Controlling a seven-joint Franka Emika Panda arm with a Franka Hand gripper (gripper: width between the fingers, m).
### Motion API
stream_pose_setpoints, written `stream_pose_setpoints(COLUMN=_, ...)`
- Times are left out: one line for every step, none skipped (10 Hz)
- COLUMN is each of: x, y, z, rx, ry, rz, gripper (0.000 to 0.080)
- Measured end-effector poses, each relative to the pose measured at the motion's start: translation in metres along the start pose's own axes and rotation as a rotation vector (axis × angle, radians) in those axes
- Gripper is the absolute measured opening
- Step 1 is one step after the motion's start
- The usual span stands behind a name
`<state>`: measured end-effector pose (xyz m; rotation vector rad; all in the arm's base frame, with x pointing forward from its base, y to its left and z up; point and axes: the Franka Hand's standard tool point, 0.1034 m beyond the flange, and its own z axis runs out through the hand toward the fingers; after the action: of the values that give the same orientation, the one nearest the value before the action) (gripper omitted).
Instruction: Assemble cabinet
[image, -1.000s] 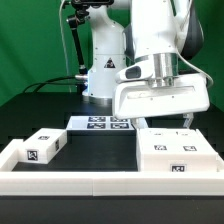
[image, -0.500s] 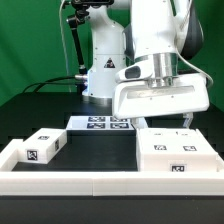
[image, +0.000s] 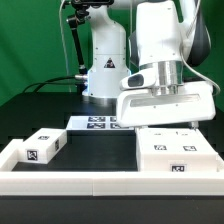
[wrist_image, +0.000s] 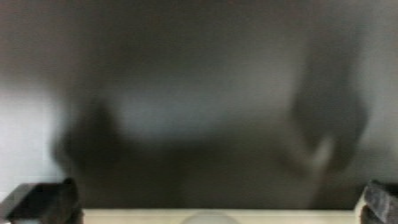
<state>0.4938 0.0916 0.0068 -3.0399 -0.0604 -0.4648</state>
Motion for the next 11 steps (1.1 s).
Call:
stream_pose_setpoints(x=-0.0002, y=0.0004, z=0.0012, rx=0.000, ry=-0.001, rz=-0.001, gripper=0.0797)
stream_pose_setpoints(x=0.0019, y=0.0009, z=0.0017, rx=-0.001, ry=0.005, rz=-0.009, gripper=0.0797)
stream_pose_setpoints(x=0.0036, y=0.0037, z=0.0017, rx=-0.005, ry=0.018, rz=-0.014, gripper=0.0666)
stream_pose_setpoints(x=0.0042, y=0.0056, z=0.0020, rx=-0.007, ry=0.027, rz=-0.018, gripper=0.0666)
stream_pose_setpoints(x=0.0034, y=0.0057, z=0.0024, rx=-0.008, ry=0.028, rz=-0.019, gripper=0.0526)
stream_pose_setpoints(x=0.0025, y=0.0059, z=0.0026, rx=-0.008, ry=0.027, rz=-0.020, gripper=0.0391)
stream_pose_setpoints(x=0.0025, y=0.0063, z=0.0024, rx=-0.009, ry=0.031, rz=-0.023, gripper=0.0391)
stream_pose_setpoints(x=0.0027, y=0.0072, z=0.0025, rx=-0.011, ry=0.036, rz=-0.032, gripper=0.0195)
stream_pose_setpoints(x=0.0021, y=0.0073, z=0.0032, rx=-0.011, ry=0.037, rz=-0.041, gripper=0.0086)
stream_pose_setpoints(x=0.0019, y=0.0072, z=0.0033, rx=-0.011, ry=0.036, rz=-0.041, gripper=0.0086)
stream_pose_setpoints(x=0.0019, y=0.0072, z=0.0033, rx=-0.011, ry=0.036, rz=-0.041, gripper=0.0016)
